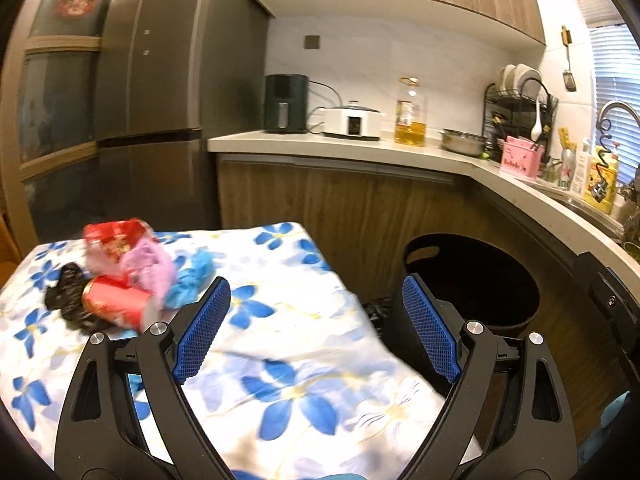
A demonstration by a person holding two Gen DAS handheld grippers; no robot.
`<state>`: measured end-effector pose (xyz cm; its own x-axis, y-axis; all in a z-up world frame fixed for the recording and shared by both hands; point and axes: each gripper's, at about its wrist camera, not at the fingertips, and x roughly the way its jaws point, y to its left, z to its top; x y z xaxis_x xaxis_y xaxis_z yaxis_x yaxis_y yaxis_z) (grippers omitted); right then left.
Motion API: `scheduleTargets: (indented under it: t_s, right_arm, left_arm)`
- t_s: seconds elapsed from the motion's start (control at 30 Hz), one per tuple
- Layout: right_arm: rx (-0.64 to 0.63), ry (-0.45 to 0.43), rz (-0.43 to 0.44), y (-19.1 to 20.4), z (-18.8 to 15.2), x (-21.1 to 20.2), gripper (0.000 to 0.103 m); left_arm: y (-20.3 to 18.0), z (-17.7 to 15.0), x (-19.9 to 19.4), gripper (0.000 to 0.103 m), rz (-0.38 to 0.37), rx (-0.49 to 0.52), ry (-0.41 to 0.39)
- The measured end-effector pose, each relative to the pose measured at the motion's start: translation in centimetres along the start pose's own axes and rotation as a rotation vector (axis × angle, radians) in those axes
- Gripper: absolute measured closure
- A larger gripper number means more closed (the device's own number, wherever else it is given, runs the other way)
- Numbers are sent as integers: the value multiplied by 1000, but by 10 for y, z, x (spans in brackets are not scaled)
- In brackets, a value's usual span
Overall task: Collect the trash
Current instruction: 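Move both tools back over the trash pile on the table, then grasp the blue glove with the left tool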
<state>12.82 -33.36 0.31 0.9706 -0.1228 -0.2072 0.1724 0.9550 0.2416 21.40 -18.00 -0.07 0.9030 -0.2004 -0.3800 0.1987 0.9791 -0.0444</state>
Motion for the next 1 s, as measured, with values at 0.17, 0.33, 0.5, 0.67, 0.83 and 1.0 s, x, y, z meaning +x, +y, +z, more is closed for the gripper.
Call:
scheduleTargets:
  t_s: [0.17, 0.33, 0.5, 0.67, 0.83, 1.0]
  right_arm:
    - [-9, 7, 33, 20, -9, -11, 33]
    - [-1, 28, 74, 38, -16, -12, 33]
    - [-19, 40, 132, 64, -20, -12, 33]
    - [-43, 49, 180, 87, -25, -11, 33]
    - [-48, 68, 215, 104, -32, -7, 33]
    - [-51, 90, 245, 118, -39, -1, 33]
  left_arm:
    - [25, -7, -20, 17, 46, -10, -9]
    - [55, -16, -36, 17, 106, -26, -6]
    - [80, -21, -49, 17, 165, -43, -15]
    - [107, -25, -56, 17, 217, -72, -15]
    - [130, -32, -63, 17, 259, -95, -16]
    - [151, -43, -69, 17, 293, -110, -16]
